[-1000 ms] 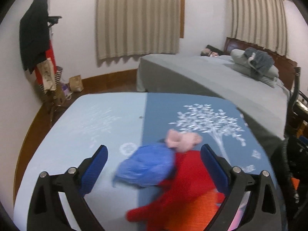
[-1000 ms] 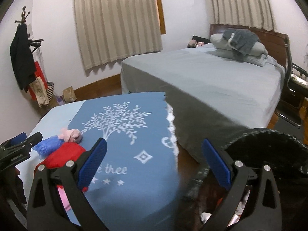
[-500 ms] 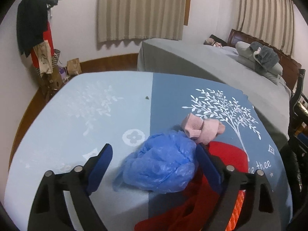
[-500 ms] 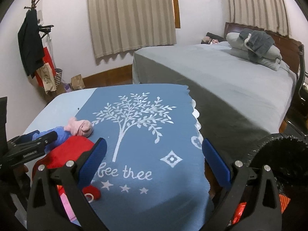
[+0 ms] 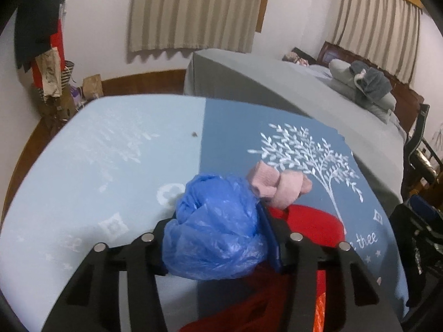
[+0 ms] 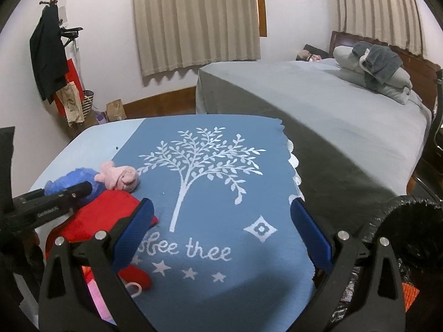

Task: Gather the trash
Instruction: 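Hold the blue bag in the left gripper while the right gripper grasps the pink mask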

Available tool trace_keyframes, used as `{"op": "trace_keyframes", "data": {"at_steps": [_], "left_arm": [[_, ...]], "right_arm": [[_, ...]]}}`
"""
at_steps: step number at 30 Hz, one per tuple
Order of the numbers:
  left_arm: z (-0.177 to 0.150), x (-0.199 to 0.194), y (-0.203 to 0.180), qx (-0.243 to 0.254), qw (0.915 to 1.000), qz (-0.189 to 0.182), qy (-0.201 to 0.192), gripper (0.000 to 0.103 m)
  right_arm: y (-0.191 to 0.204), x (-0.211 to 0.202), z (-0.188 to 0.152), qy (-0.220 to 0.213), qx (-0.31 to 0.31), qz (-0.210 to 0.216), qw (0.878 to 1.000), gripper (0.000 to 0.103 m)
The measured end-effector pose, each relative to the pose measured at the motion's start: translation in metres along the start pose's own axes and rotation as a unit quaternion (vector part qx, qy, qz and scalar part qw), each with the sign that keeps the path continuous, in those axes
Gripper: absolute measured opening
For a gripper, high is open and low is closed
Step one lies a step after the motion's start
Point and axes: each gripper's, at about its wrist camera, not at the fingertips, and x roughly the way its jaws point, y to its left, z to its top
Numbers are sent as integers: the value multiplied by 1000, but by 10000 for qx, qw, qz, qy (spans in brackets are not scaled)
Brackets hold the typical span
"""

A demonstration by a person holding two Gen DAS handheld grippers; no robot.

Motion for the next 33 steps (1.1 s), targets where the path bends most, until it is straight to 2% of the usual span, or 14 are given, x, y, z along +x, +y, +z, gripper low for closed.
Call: {"op": "trace_keyframes", "data": {"at_steps": [9,18,31,33], "left_arm": [[14,-13,25,27,9988,404,-279,51],[11,-3,55,-15,9973,711,-170,51],[9,2,79,-243,9969,745,-74,51],[9,2,81,-239,9969,749,-78,51]], "right_arm": [[34,19,16,63,-75,365,9993,96],[76,50,27,280,-323,586,9974,96],[110,74,31,632,-453,767,9940,96],[113,78,32,678,-460,782,9936,90]]}}
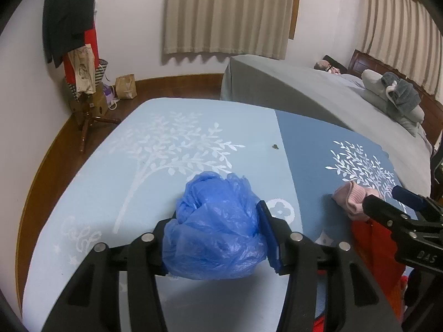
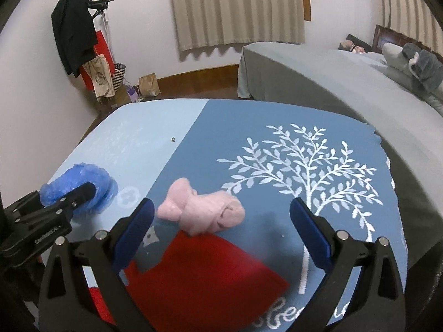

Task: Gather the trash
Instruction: 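Hold the blue bag in the left gripper while the right gripper grasps the pink mask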

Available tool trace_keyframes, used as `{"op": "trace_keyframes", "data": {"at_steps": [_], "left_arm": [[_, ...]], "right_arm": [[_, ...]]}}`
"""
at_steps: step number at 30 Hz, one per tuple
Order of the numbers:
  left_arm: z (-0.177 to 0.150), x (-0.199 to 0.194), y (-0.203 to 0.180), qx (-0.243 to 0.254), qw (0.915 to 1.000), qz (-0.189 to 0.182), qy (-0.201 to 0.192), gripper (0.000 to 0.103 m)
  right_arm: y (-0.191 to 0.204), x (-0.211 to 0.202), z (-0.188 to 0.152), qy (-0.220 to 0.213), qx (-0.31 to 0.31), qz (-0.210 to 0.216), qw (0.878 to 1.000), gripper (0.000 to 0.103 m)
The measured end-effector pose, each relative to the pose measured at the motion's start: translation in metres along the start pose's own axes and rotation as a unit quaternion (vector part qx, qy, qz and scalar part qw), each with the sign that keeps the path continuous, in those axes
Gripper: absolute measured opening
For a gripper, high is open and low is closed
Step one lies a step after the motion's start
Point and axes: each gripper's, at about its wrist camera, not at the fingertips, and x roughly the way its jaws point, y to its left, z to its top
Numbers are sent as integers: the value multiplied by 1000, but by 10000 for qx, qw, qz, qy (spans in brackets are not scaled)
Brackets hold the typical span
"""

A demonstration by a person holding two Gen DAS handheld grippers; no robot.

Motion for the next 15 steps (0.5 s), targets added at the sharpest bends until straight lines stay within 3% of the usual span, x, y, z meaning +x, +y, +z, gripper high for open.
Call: {"op": "trace_keyframes", "data": {"at_steps": [4,9,15], "left_arm": [[1,2,3,-31,10000,13,43,51],[1,4,2,-5,10000,37,57,51],[0,3,1,7,10000,78,62,51]], "right_arm": [[1,7,0,139,-9,96,9999,80],[4,14,-1,340,-77,362,9987,53],[4,6,5,260,-69,484,9985,41]]}}
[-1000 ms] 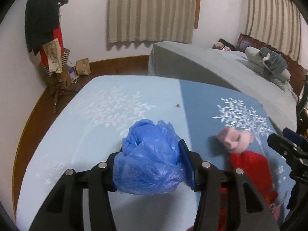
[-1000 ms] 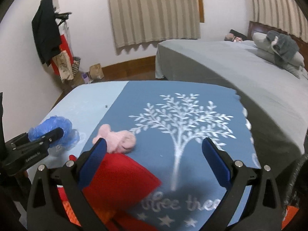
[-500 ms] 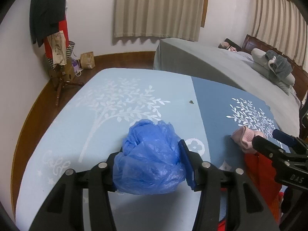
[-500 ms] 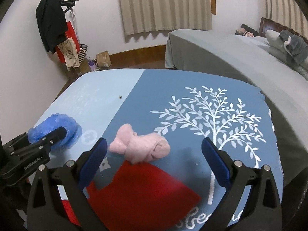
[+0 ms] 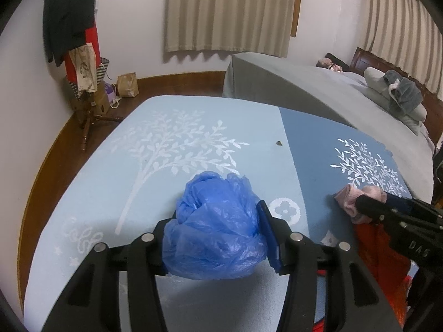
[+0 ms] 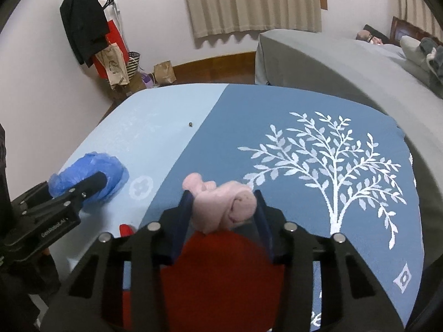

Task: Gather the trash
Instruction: 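Hold the blue bag in the left gripper while the right gripper grasps the pink mask, then carry the blue bag and pink mask over the bin with both grippers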

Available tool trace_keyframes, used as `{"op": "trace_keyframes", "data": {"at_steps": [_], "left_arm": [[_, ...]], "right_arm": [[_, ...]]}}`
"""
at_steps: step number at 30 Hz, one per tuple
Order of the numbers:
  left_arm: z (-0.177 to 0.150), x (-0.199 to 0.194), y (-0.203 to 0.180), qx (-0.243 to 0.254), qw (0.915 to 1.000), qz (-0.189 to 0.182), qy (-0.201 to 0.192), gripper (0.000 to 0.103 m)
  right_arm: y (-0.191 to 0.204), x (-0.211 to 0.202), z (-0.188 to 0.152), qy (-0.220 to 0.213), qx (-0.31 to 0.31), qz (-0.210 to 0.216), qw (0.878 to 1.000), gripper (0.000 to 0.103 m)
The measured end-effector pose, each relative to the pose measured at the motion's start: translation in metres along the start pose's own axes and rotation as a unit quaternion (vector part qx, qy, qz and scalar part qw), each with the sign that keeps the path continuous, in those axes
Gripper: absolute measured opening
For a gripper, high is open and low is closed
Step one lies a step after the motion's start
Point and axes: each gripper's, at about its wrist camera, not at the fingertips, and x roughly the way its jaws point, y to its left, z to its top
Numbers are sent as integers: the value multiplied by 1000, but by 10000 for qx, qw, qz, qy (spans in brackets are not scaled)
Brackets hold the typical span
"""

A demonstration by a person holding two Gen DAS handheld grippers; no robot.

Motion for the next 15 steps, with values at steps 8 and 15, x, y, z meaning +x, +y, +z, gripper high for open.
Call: {"op": "trace_keyframes", "data": {"at_steps": [8,15], "left_arm": [[2,-18,-10,62,9999,-53,-149,51],[4,-45,-37,255,9986,-258,-372,51]], "right_arm": [[-9,-35,4,-393,47,61,9992,40],[-22,-66,-4,-585,194,29,9981,40]]}}
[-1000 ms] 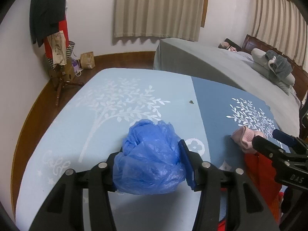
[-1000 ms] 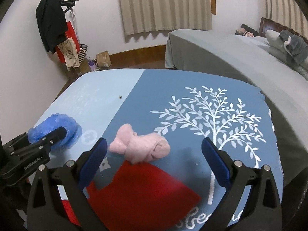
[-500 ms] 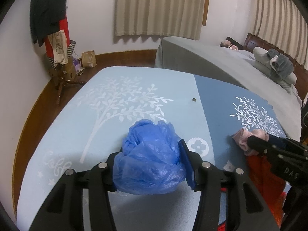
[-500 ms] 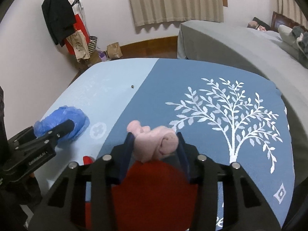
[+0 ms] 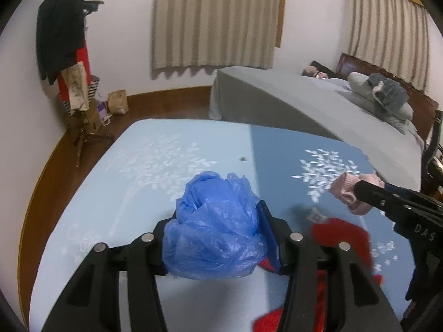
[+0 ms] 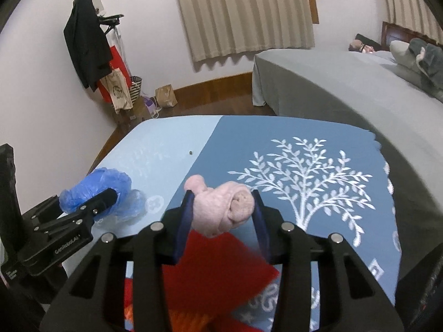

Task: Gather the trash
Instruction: 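Carry the blue bag and pink mask over the bin with both grippers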

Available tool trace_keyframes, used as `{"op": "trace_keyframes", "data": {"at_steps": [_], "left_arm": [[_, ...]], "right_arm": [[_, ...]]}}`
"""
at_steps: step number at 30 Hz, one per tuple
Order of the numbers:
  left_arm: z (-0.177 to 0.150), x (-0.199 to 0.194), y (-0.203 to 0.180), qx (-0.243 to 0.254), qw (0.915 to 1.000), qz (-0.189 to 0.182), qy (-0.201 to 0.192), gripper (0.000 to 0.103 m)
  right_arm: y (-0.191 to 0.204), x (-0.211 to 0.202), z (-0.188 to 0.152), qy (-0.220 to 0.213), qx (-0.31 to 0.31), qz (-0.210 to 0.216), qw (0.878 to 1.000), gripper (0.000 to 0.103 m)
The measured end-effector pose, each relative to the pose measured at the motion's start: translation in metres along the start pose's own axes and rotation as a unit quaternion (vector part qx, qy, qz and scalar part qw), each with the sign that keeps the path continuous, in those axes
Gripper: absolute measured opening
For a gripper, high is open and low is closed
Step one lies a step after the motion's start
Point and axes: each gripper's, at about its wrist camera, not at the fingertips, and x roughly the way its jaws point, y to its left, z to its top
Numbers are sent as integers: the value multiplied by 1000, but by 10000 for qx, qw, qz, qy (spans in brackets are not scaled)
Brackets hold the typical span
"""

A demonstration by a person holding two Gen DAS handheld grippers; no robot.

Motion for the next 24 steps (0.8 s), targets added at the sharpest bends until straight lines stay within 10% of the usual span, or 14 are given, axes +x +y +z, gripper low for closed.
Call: {"op": "trace_keyframes", "data": {"at_steps": [24], "left_arm": [[-17,-57,-137,554,9932,-998,-243,51]], "right_arm": [[-76,-124,-42,-555,446,-721,9948,40]]}}
